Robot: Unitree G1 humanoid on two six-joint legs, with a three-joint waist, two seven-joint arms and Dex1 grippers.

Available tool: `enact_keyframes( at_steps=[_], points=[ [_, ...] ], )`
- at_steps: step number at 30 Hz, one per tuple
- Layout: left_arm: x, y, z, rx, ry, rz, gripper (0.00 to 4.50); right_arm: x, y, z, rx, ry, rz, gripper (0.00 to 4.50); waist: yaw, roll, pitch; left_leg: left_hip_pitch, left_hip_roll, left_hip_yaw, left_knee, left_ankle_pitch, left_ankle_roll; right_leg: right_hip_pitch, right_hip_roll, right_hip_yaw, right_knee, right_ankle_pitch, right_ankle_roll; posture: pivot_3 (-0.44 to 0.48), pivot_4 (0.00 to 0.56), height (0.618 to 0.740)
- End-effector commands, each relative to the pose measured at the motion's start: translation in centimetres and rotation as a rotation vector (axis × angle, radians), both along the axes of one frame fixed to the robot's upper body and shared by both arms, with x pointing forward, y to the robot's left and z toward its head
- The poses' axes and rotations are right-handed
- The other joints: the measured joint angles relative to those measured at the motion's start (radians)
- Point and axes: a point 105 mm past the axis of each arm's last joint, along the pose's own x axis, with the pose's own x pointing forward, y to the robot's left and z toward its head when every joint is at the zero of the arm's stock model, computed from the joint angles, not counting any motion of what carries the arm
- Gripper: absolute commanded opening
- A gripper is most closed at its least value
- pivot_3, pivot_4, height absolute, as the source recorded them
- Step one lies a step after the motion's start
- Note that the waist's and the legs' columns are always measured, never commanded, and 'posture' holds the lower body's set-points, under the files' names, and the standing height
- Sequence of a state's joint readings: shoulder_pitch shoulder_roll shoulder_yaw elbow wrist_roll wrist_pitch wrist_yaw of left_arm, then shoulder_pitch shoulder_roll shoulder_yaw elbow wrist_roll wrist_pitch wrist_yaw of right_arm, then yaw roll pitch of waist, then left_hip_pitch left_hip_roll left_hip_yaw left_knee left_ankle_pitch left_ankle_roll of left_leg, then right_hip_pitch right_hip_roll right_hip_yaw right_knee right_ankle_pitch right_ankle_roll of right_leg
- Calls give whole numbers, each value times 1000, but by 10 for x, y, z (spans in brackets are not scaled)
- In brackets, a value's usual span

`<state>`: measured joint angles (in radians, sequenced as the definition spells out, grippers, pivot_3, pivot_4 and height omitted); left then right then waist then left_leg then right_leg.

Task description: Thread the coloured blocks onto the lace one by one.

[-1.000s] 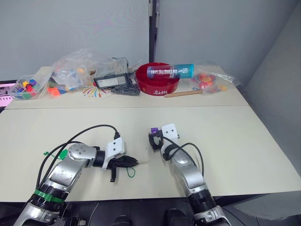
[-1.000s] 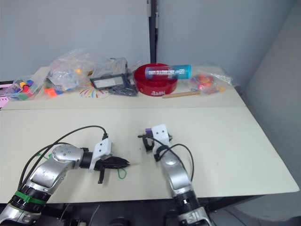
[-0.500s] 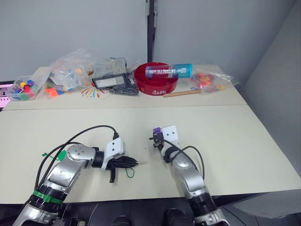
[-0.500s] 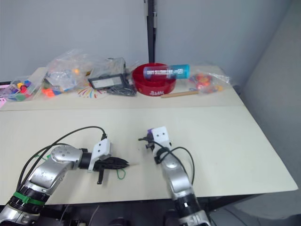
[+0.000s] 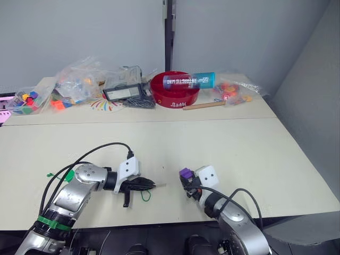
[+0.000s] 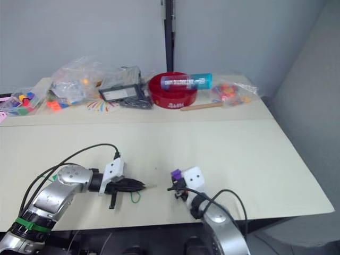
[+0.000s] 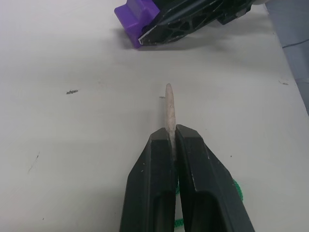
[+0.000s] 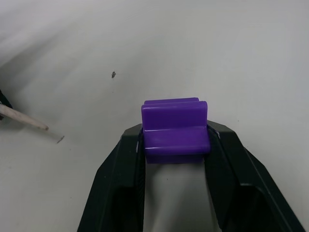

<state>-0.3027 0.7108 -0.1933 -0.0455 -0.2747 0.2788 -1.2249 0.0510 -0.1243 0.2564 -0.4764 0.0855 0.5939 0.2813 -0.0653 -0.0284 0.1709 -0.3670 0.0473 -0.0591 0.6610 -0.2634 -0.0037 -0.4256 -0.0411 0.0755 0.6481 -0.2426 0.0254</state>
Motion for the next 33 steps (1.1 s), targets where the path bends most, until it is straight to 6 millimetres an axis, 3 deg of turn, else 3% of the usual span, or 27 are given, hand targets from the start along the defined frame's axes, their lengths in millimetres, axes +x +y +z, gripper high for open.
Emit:
enact_keyframes(
  at_steps=[1,2,5,9,12,20,26,33],
  points=[
    [2,-3,5,-2,-37,-20,0,-9,8,-8,39,71,47,1658,-1,0,0,0,0,0,0,0,0,0,0,0,0,0,0,0,150,731],
    [2,-3,5,-2,-38,-19,0,-10,11,-3,55,60,67,2205,0,0,0,0,0,0,0,0,0,0,0,0,0,0,0,0,150,731],
    [3,-3,5,-2,-36,-19,0,-8,5,11,56,7,102,3280,1,0,0,0,0,0,0,0,0,0,0,0,0,0,0,0,150,731],
    [5,-3,5,-3,-38,-15,0,-7,-11,33,11,-71,216,4481,6,0,0,-1,0,0,0,0,0,0,0,0,-1,0,0,0,150,731],
    [6,-3,6,-6,-43,-12,0,-7,-19,41,-44,-90,344,4481,9,0,0,-1,0,0,0,0,0,0,0,0,-1,0,0,0,150,731],
    [4,-5,11,-7,-52,-31,0,-2,-27,53,-269,-55,945,4481,4,0,1,0,0,0,0,0,0,1,0,0,-1,0,0,0,150,731],
    [-3,-8,12,-10,-48,-39,0,35,-21,49,-469,-100,1149,4481,-1,0,1,0,0,0,0,0,0,0,0,0,-1,0,0,0,150,731],
    [-10,-12,15,-15,-47,-32,0,52,-17,33,-547,-100,1268,4481,8,0,1,-1,-1,0,0,0,0,0,-2,-1,-1,1,0,0,150,731]
  ],
)
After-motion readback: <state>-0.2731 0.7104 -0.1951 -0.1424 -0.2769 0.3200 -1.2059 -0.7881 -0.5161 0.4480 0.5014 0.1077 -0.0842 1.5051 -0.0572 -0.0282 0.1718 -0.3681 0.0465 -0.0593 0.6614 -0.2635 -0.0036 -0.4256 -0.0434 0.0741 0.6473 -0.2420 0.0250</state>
